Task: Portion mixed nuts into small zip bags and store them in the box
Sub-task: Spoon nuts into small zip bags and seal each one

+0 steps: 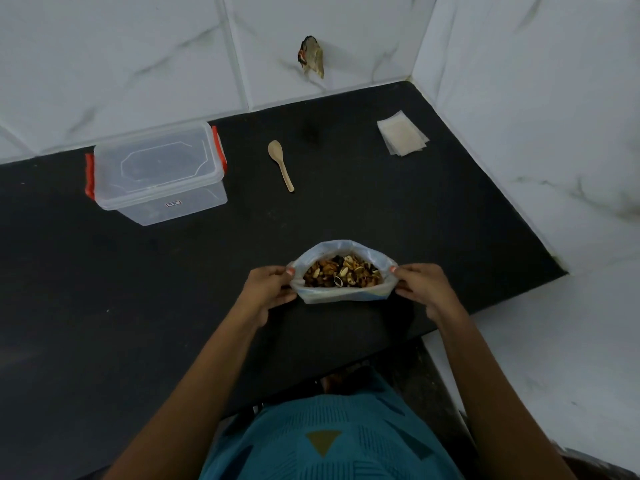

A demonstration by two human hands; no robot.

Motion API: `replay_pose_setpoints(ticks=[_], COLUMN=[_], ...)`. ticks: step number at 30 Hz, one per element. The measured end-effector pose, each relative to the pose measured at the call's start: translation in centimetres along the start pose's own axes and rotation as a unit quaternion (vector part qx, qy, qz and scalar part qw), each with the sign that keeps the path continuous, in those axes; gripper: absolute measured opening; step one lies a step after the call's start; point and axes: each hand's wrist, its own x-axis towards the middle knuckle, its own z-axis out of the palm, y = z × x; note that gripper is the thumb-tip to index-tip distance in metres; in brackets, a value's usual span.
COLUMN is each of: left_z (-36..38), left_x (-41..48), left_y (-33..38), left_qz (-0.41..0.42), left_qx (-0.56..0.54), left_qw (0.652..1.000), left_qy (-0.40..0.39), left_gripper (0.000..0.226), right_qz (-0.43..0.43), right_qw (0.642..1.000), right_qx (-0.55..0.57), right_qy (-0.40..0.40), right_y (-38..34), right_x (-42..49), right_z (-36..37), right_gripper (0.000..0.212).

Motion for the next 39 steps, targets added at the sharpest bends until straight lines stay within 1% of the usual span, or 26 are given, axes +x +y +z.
replay_pose_setpoints(ticks=[3,6,8,10,12,14,16,18,20,22,24,26,28,30,32,34,36,38,39], left_z=[0.0,0.1,0.3,0.5,0.7,0.8,0.7,0.5,0.6,1.0,1.5,1.7,1.7,1.9,2.1,2.1,2.0,1.9,1.8], left_x=[-0.1,0.3,0.5,0.4,0.3,0.1,-0.1,-0.3,-0.6,-0.6,-0.6,-0.5,-0.5,-0.7,-1.1,-1.4,-1.3,-1.0,-0.8], left_y=[0.1,0.3,0.3,0.0,-0.3,-0.4,-0.4,-0.3,-0.2,-0.2,-0.3,-0.5,-0.7,-0.6,-0.5,-0.5,-0.9,-1.3,-1.4], left_qz=[-0.013,-0.043,-0.065,-0.089,-0.102,-0.095,-0.092,-0.093,-0.086,-0.074,-0.067,-0.062,-0.053,-0.044,-0.036,-0.037,-0.043,-0.052,-0.064], left_qx=[-0.057,-0.150,-0.236,-0.328,-0.385,-0.368,-0.335,-0.318,-0.312,-0.313,-0.320,-0.333,-0.336,-0.338,-0.330,-0.279,-0.182,-0.105,-0.100], left_qw=[0.998,0.988,0.969,0.940,0.915,0.922,0.935,0.939,0.941,0.943,0.943,0.939,0.938,0.938,0.941,0.959,0.982,0.993,0.993], left_qy=[-0.008,-0.016,-0.027,-0.046,-0.063,-0.073,-0.077,-0.092,-0.100,-0.082,-0.064,-0.057,-0.062,-0.065,-0.061,-0.044,-0.008,0.015,0.014], left_gripper=[0.007,0.009,0.011,0.012,0.014,0.016,0.015,0.012,0.014,0.020,0.032,0.047,0.052,0.050,0.042,0.031,0.024,0.029,0.033], right_qz=[0.020,0.062,0.092,0.118,0.136,0.146,0.149,0.147,0.137,0.122,0.108,0.092,0.080,0.074,0.084,0.090,0.099,0.106,0.108], right_qw=[0.997,0.986,0.974,0.957,0.939,0.932,0.935,0.939,0.944,0.952,0.956,0.958,0.958,0.953,0.945,0.949,0.969,0.978,0.976], right_qx=[0.054,0.121,0.178,0.241,0.291,0.301,0.286,0.279,0.276,0.263,0.259,0.259,0.263,0.285,0.313,0.302,0.225,0.178,0.184], right_qy=[-0.057,-0.092,-0.103,-0.109,-0.119,-0.141,-0.150,-0.136,-0.117,-0.100,-0.088,-0.082,-0.081,-0.069,-0.047,-0.034,-0.022,-0.023,-0.034], right_y=[-0.3,-0.4,-0.4,-0.3,-0.1,0.2,0.3,0.4,0.3,0.2,0.0,-0.1,0.1,0.5,0.7,0.9,1.0,1.1,1.1], right_x=[-0.2,-0.2,-0.1,-0.1,0.0,0.0,-0.2,-0.3,-0.5,-0.6,-0.7,-0.9,-1.1,-1.2,-1.2,-1.3,-1.3,-1.4,-1.5], right_z=[-0.5,-0.9,-0.9,-0.7,-0.5,-0.5,-0.5,-0.2,0.3,0.8,1.1,1.1,1.1,1.2,1.3,1.4,1.4,1.3,1.3], right_gripper=[0.008,0.014,0.012,0.005,0.009,0.011,0.014,0.015,0.016,0.019,0.024,0.027,0.027,0.023,0.017,0.012,0.010,0.008,0.008])
